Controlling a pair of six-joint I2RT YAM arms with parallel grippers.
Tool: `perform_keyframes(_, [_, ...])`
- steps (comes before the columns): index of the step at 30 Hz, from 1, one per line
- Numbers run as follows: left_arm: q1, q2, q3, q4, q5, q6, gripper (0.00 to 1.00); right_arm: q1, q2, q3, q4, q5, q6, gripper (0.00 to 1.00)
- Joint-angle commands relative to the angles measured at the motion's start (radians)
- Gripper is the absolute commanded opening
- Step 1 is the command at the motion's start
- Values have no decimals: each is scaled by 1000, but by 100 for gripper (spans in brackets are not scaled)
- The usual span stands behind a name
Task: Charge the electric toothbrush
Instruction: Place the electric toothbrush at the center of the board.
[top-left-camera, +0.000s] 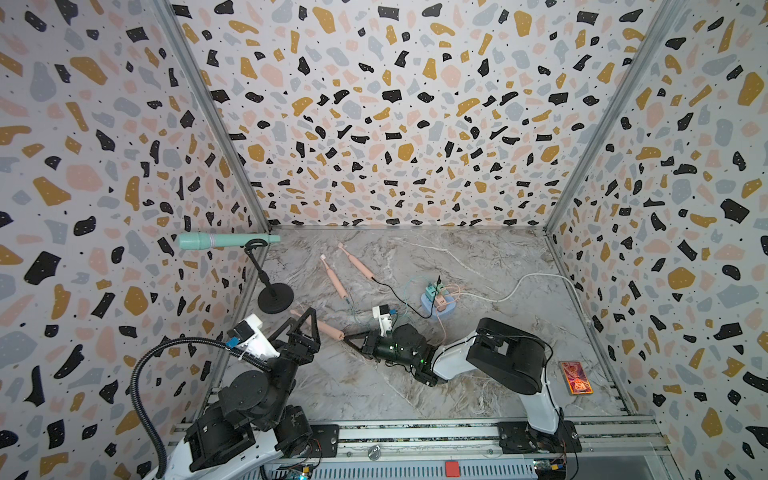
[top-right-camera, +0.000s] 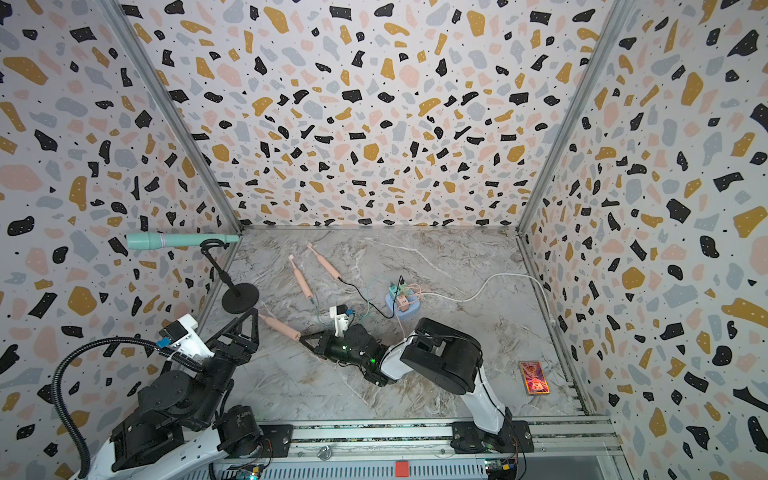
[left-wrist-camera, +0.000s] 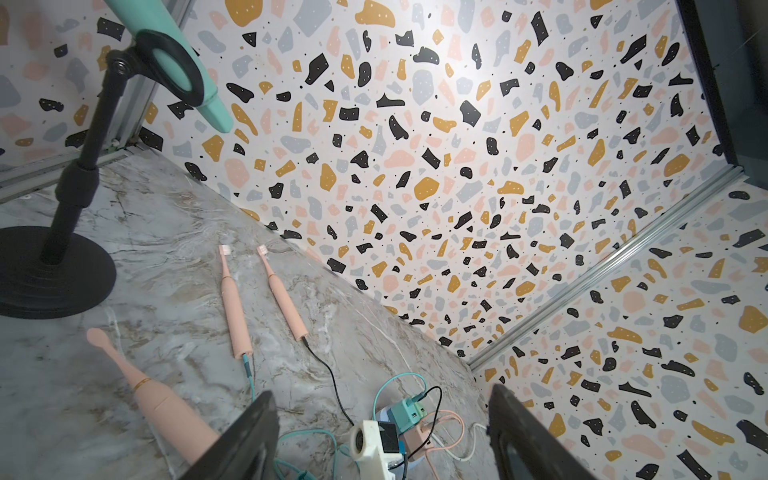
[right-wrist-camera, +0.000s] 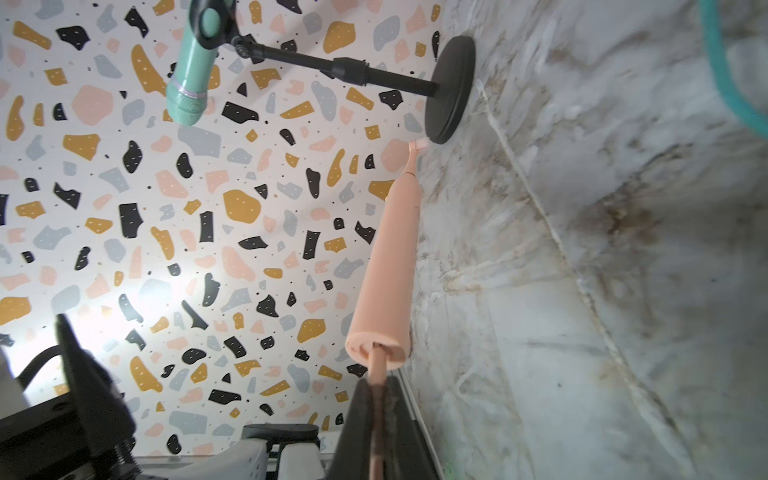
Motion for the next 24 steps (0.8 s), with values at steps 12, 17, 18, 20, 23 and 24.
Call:
perform_keyframes(12, [-4, -22, -21, -2, -23, 18, 78, 29, 143, 54, 155, 79, 59, 0])
perform_keyframes(17, [-4, -23, -25, -3, -23, 12, 78, 30, 148, 35, 130, 78, 85, 13])
perform_keyframes(18, [-4, -22, -25, -1, -23, 12, 78, 31, 149, 35, 123, 75, 87, 17])
perform_keyframes(20, [-4, -22, -27, 1, -21, 12, 78, 32, 152, 29, 118, 72, 103, 25])
perform_keyframes(23, [-4, -23, -28, 2, -24, 12, 78, 34, 147, 20, 118, 69, 113, 37])
perform_keyframes(24, [-4, -23, -27, 2, -23, 13, 79, 34, 142, 15, 118, 73, 113, 40])
